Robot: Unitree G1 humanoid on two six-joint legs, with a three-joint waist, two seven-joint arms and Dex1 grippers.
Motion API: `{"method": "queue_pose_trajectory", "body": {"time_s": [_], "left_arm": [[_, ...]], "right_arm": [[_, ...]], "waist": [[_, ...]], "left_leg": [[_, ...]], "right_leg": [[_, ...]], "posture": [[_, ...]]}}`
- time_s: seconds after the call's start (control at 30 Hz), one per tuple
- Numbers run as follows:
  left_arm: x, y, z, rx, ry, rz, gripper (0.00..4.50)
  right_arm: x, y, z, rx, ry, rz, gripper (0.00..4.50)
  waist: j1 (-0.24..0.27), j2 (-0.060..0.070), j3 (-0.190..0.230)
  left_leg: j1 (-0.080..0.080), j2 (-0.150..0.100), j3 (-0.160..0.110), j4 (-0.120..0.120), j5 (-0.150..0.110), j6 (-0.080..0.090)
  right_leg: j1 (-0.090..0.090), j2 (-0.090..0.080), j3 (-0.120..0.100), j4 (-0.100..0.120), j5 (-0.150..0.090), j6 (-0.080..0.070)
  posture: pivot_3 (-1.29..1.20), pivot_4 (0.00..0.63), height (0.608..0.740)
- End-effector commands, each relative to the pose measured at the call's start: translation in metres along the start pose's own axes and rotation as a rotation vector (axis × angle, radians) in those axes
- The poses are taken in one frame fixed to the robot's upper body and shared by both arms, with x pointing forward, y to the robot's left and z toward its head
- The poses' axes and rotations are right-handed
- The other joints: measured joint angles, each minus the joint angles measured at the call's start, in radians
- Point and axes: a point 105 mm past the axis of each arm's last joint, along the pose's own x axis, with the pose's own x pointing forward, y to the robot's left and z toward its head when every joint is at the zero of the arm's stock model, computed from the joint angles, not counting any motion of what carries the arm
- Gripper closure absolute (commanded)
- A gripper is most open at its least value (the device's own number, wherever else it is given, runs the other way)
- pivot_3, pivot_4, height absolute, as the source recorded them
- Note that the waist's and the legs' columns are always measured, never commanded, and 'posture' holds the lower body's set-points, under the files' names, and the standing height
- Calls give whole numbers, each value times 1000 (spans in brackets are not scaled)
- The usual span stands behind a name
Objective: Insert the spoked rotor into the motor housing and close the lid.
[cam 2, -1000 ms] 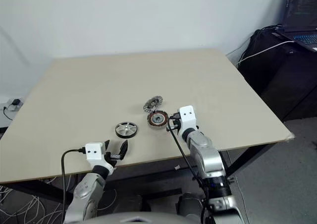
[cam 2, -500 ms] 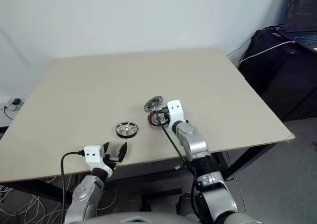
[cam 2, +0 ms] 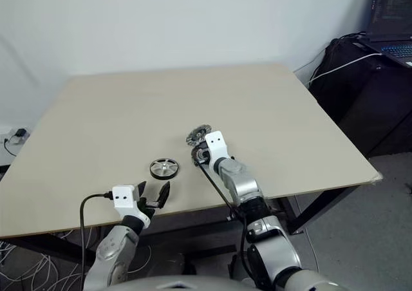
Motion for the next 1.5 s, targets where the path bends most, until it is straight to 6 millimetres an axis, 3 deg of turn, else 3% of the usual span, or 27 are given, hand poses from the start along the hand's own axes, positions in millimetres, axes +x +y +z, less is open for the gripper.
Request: {"method": "queue_pose_trajectory", "body": {"time_s": [0.03,0.5,0.83,1.1,1.3,1.5], "left_arm": [[2,-5,13,6,-48,-19,0],[0,-12,13,-5,-49,-30,0],[1,-18,20,-4,-51,-42,0],[-3,-13,28,-79,-67,8,0],[0,-7,26,-222,-71,42,0],[7,7,16,-335,-55,55,0]], "right_arm": [[4,4,20,-29,-55,15,4488],[9,-23,7,-18,3,-58,4488],[2,-27,6,6,-16,-57,4488],[-46,-4,36,12,-262,88,4488],[-78,-3,18,12,-272,87,4488],[-89,-7,5,73,-248,44,4488]], "waist": [[0,0,0],[-1,0,0],[4,0,0],[5,0,0],[8,0,0],[10,-1,0]], "left_leg": [[0,0,0,0,0,0],[0,0,0,0,0,0],[0,0,0,0,0,0],[-2,0,0,0,0,0],[-1,0,-2,0,-2,-4],[0,0,-2,1,-2,-5]], "right_leg": [[0,0,0,0,0,0],[0,0,0,0,0,0],[0,0,0,0,0,0],[0,0,0,-1,0,0],[0,-1,-1,-1,0,0],[1,-1,-1,0,0,0]], "posture": [[0,0,740],[0,0,740],[0,0,740],[0,0,740],[0,0,740],[0,0,740]]}}
